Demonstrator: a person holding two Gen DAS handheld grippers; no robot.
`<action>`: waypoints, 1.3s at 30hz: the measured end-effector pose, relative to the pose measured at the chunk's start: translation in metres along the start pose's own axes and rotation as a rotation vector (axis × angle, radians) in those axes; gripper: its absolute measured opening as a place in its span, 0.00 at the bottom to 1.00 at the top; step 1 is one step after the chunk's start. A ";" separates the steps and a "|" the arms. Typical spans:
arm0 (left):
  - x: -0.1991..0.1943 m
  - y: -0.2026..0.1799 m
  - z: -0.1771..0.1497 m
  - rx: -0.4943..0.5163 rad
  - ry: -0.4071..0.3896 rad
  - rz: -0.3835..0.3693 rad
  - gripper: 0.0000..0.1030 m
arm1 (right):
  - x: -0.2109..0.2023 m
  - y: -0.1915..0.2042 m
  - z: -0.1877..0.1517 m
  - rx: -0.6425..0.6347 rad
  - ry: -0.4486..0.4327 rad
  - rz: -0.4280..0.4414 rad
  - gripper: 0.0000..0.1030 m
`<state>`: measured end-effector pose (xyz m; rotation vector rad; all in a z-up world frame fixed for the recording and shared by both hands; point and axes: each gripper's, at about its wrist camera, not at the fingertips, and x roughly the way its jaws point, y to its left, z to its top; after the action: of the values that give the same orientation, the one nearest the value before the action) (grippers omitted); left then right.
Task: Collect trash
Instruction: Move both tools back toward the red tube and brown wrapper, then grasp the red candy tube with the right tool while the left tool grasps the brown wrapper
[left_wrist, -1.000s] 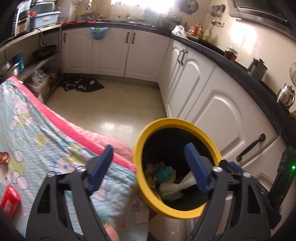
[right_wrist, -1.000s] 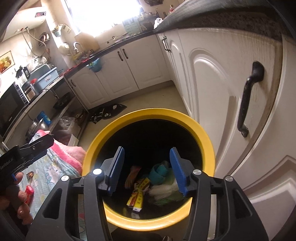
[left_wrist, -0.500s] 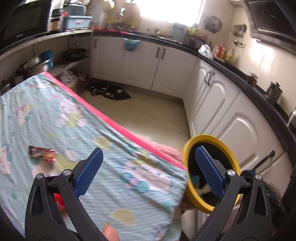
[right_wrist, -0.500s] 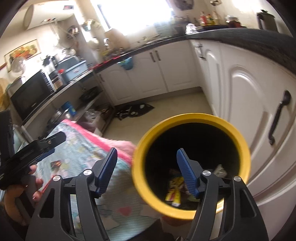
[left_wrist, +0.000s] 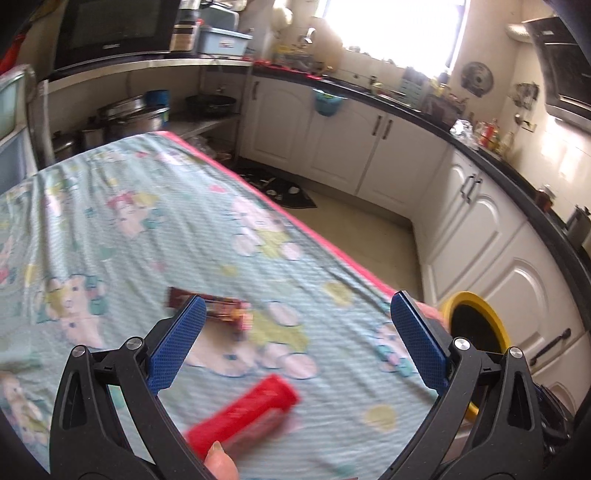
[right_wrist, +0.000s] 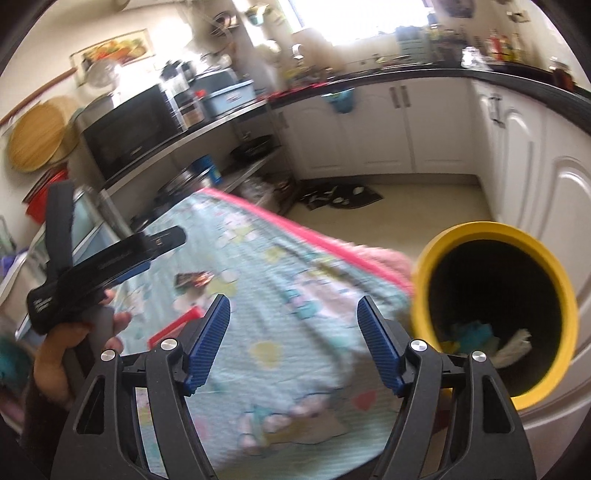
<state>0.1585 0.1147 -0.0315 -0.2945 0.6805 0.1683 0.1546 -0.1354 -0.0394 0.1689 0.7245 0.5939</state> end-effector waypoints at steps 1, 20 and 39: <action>-0.001 0.008 0.001 -0.004 0.002 0.010 0.89 | 0.004 0.007 0.000 -0.010 0.008 0.010 0.67; 0.035 0.117 0.007 -0.069 0.123 0.018 0.72 | 0.084 0.104 -0.028 -0.113 0.221 0.132 0.67; 0.082 0.109 0.003 -0.065 0.223 -0.127 0.23 | 0.146 0.118 -0.029 -0.011 0.335 0.187 0.49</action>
<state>0.1960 0.2233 -0.1052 -0.4216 0.8750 0.0360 0.1688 0.0425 -0.1036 0.1287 1.0363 0.8161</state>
